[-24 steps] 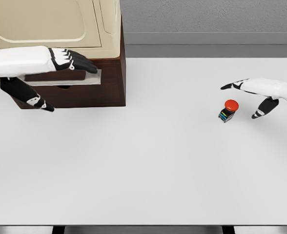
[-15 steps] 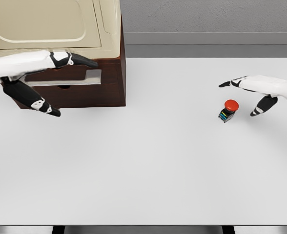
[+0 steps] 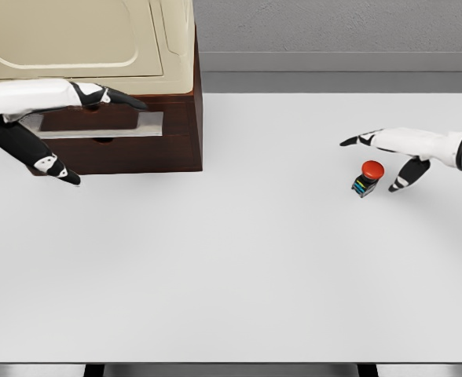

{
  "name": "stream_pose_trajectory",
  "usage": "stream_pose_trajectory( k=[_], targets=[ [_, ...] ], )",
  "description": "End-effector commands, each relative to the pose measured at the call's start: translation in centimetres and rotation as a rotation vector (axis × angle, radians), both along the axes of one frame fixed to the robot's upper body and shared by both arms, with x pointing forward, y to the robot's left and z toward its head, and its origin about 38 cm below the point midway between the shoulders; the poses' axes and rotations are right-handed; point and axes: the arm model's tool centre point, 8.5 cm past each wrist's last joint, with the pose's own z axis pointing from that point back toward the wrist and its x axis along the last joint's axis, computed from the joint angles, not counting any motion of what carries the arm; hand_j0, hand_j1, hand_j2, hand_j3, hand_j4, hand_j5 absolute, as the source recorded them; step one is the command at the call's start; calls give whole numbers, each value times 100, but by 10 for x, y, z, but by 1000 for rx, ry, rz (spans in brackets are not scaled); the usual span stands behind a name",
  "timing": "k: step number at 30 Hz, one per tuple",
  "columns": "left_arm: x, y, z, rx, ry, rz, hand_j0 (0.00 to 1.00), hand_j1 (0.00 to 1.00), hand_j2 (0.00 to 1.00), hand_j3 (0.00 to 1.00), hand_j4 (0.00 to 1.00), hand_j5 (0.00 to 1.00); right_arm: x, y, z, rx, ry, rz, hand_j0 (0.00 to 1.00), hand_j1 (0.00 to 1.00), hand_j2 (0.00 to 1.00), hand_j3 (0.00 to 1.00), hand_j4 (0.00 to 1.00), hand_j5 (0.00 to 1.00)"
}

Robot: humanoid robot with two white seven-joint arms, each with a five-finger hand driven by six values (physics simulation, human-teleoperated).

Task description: Open the cabinet drawer with left arm, and place a switch into the drawer with right arm

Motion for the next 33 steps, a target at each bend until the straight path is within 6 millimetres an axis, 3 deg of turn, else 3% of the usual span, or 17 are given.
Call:
stream_pose_trajectory(
  k=[1,6,12,18,22,29,33],
  targets=[
    [3,5,-8,94,102,49,100,100,100,100,100,100,-1,5,-4,2,11,13,100,100,100,100,100,100],
    [5,3,-2,98,95,60,100,100,100,100,100,100,-4,10,-1,-7,5,38,100,100,100,100,100,100],
    [5,1,3,85,89,56,100,100,100,100,100,100,-5,10,-1,-19,4,58,85,85,85,85,85,85],
    [12,8,-13,107,170,146,100,100,100,100,100,100,-7,11,-6,-27,19,66,81,81,81,81,81,81],
    [13,13,-21,77,188,166,100,100,100,100,100,100,-7,12,-8,-30,24,67,72,72,72,72,72,72],
    [14,21,-23,77,211,209,100,100,100,100,100,100,-7,10,-9,-33,28,62,72,72,72,72,72,72],
    [23,35,-24,74,216,260,100,100,100,100,100,100,-7,8,-10,-31,29,67,72,72,72,72,72,72]
  ],
)
